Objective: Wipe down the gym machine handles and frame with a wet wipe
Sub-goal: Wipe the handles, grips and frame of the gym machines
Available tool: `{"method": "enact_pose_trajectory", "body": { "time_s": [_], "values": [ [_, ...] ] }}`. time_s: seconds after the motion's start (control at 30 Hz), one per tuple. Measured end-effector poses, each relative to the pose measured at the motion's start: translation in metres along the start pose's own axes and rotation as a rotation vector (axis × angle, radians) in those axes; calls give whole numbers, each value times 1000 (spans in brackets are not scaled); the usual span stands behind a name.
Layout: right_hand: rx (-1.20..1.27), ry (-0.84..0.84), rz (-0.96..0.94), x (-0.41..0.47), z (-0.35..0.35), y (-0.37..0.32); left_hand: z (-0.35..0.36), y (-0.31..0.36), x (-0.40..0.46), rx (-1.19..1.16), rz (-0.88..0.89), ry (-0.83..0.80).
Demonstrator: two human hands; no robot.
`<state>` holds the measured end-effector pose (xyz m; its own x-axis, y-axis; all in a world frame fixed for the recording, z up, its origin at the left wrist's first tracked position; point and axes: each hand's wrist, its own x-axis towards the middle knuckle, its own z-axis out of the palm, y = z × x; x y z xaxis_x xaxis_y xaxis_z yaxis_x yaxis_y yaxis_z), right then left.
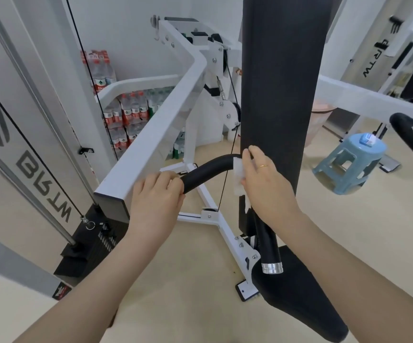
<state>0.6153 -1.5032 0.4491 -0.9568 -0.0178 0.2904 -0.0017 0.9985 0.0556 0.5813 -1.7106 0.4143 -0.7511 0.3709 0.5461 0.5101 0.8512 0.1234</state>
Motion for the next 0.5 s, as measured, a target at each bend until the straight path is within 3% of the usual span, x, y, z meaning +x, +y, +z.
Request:
{"method": "enact_pose_trajectory", "body": {
  "time_s": [0.07,0.2,0.37,0.5],
  "values": [
    [85,-75,-41,-19,7,2,2,6,2,9,37,10],
    [-170,-157,-376,-58,19,18,4,19,0,-75,69,49],
    [-166,-183,-600,-72,8,47,6,35,-13,-139,146,5],
    [-102,-112,-592,-39,13,69,2,56,-21,-145,100,-48]
  ]
}}
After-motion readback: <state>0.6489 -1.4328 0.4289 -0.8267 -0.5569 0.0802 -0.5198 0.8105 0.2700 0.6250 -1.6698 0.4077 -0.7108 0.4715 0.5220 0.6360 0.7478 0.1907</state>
